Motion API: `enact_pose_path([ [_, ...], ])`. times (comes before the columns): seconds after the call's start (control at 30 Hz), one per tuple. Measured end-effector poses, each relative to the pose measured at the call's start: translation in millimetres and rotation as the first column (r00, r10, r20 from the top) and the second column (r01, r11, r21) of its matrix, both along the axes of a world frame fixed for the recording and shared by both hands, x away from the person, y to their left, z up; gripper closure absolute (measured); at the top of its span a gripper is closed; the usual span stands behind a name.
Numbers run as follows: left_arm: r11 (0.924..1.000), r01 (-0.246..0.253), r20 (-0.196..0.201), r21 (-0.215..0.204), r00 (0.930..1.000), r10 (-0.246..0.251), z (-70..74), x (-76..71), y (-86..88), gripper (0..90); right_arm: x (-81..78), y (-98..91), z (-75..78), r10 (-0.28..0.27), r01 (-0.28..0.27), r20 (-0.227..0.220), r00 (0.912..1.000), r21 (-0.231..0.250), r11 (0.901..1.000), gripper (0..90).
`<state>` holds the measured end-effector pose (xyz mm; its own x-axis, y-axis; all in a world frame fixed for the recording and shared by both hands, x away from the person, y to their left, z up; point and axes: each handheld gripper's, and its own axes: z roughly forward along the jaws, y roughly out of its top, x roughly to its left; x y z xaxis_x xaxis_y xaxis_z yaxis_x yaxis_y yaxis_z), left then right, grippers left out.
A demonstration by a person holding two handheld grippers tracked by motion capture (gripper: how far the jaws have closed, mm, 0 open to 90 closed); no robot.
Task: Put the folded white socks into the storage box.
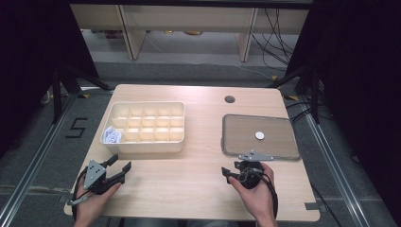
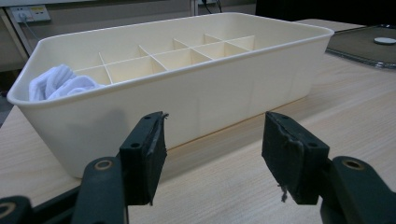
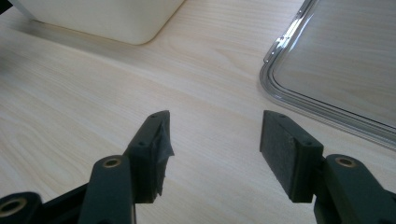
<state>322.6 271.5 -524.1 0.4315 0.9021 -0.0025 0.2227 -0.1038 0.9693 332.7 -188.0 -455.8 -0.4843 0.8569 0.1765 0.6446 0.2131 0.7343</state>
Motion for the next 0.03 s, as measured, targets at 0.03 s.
enact_pose_path([
  [0.03,1.0,-0.002,0.0,-0.005,1.0,0.002,-0.2,0.3,0.3,39.1,0.2,-0.1,-0.1,0.003,-0.003,0.004,1.0,-0.003,1.0,43.7],
])
